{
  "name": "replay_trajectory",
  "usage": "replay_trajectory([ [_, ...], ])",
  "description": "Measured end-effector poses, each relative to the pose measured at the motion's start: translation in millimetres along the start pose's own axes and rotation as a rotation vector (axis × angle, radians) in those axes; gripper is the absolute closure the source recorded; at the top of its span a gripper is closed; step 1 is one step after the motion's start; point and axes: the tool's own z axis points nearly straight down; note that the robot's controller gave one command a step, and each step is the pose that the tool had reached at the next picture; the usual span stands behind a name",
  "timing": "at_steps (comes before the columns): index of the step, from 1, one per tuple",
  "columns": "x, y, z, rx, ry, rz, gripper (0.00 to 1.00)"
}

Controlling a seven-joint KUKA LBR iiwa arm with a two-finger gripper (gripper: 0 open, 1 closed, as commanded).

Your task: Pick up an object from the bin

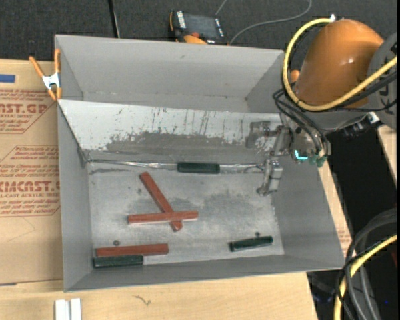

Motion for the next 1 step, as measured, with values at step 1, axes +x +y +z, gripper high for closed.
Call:
replay_trajectory([
  [1, 19.3, 55.6, 135.2, -0.002, 0.003, -0.004, 0.0],
])
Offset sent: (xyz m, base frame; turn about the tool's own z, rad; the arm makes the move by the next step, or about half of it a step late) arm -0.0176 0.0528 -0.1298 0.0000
